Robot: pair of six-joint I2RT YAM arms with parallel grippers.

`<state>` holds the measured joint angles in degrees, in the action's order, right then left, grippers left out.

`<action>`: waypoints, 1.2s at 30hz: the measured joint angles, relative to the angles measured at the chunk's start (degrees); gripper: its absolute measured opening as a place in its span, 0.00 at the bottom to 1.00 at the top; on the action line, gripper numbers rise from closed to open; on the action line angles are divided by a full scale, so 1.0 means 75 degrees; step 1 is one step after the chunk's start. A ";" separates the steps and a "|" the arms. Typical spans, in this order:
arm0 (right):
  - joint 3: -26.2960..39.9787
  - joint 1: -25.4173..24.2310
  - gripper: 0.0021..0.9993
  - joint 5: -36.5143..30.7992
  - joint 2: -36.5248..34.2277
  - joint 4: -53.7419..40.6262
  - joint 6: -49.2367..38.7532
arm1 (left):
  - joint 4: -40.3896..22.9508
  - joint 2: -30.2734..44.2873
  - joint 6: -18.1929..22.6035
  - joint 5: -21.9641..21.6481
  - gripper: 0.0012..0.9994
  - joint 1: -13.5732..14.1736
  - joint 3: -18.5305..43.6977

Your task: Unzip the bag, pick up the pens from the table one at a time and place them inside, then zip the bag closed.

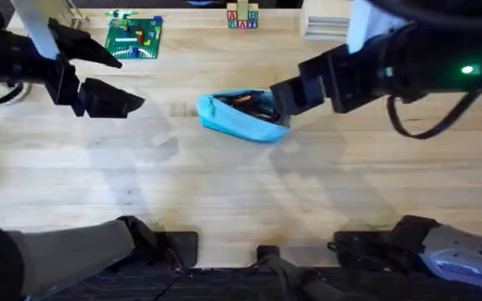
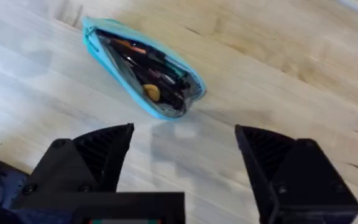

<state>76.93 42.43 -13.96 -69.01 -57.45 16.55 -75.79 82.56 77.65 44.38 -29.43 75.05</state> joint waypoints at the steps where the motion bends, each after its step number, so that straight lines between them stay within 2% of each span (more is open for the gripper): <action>1: 0.0019 0.0086 1.00 -0.0002 -0.0093 -0.0003 0.0072 | 0.0009 0.0000 0.0003 0.0000 0.99 -0.0003 0.0000; 14: 0.0947 0.1011 1.00 -0.0025 -0.1475 0.0042 0.1321 | 0.0061 0.0000 0.0006 0.0003 0.99 -0.0003 0.0000; 24: 0.0999 0.1705 1.00 -0.0028 -0.2031 0.0654 0.3010 | 0.0079 0.0000 0.0026 0.0003 0.99 -0.0003 0.0000; 36: 0.1010 0.1956 1.00 -0.0158 -0.2931 0.1180 0.3859 | 0.0079 0.0000 0.0029 0.0003 0.99 -0.0003 0.0000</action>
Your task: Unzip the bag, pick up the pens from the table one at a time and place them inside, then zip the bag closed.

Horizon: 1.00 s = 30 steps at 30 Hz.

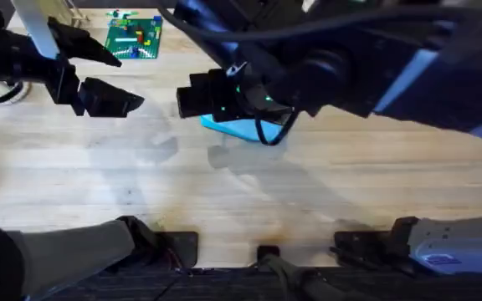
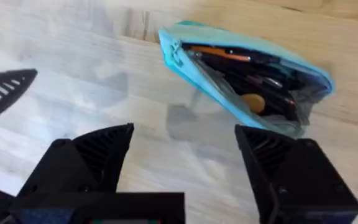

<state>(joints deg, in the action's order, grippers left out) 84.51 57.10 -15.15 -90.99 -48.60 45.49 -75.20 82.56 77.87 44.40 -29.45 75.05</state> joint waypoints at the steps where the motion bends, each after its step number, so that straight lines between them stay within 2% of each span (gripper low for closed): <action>1: 0.0000 0.0000 1.00 -0.0015 -0.0070 0.0086 0.0012 | 0.0000 0.0000 0.0000 0.0000 0.99 0.0000 0.0000; 17: 0.0020 0.0271 1.00 -0.0037 -0.0695 0.0853 0.0228 | 0.0000 0.0000 0.0000 0.0000 0.99 0.0000 0.0000; 30: 0.0023 0.0286 1.00 -0.0041 -0.1272 0.1024 0.1087 | 0.0000 0.0000 0.0000 0.0003 0.99 0.0000 0.0000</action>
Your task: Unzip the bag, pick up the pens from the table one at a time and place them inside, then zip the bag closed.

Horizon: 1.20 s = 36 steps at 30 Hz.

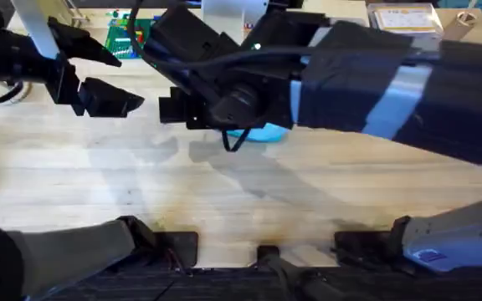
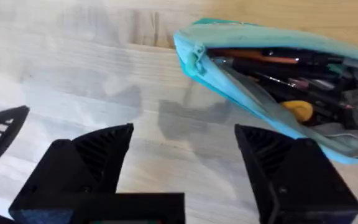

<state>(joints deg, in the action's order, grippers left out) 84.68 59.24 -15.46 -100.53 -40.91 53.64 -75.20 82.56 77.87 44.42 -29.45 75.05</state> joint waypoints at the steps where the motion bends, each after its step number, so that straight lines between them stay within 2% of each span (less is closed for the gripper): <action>1: 0.0003 0.0000 1.00 0.0000 -0.0050 0.0030 0.0083 | 0.0000 0.0000 0.0000 0.0000 0.99 0.0000 0.0000; 8: 0.0003 0.0000 1.00 -0.0044 -0.0614 0.0413 0.0401 | 0.0000 0.0000 0.0000 0.0000 0.99 0.0000 0.0000; 36: 0.0003 -0.0045 1.00 -0.1321 -0.1507 0.1141 0.0215 | 0.0000 0.0000 0.0000 0.0026 0.99 0.0000 0.0000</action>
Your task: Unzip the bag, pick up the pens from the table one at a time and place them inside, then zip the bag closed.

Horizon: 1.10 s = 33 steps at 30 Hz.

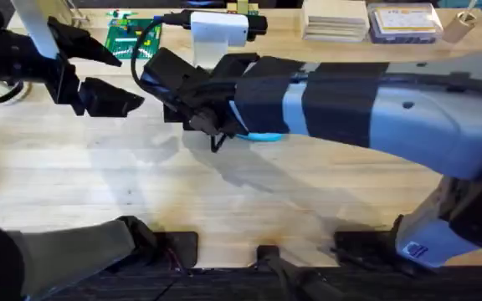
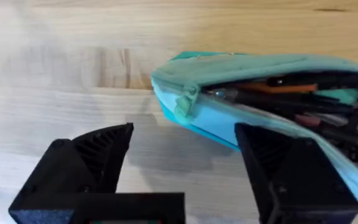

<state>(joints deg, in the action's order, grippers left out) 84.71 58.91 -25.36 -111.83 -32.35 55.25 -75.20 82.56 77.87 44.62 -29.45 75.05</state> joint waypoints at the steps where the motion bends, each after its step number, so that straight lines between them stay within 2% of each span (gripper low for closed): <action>1: 0.0000 -0.0028 1.00 -0.0113 0.0000 0.0216 -0.0061 | 0.0000 0.0000 0.0000 0.0003 0.99 0.0000 0.0000; 8: 0.0000 -0.0043 0.99 -0.0397 0.0000 0.0534 -0.0366 | 0.0000 -0.0001 0.0000 0.0003 0.99 0.0000 0.0000; 19: 0.0000 -0.0043 0.89 -0.0640 0.0000 0.0518 -0.0426 | 0.0000 0.0000 0.0000 0.0026 0.99 0.0000 0.0000; 20: 0.0000 -0.0049 0.84 -0.0677 0.0000 0.0486 -0.0432 | 0.0000 0.0000 0.0000 0.0026 0.99 0.0000 0.0000; 25: 0.0000 -0.0063 0.80 -0.0689 0.0000 0.0483 -0.0438 | 0.0000 0.0000 0.0000 0.0026 0.99 0.0000 0.0000; 33: 0.0000 -0.0081 0.62 -0.0744 0.0000 0.0478 -0.0461 | 0.0000 0.0000 0.0000 0.0027 0.99 0.0000 0.0000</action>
<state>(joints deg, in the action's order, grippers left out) 84.71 58.30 -30.94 -111.83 -28.77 51.79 -75.20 82.56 77.87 44.82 -29.45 75.05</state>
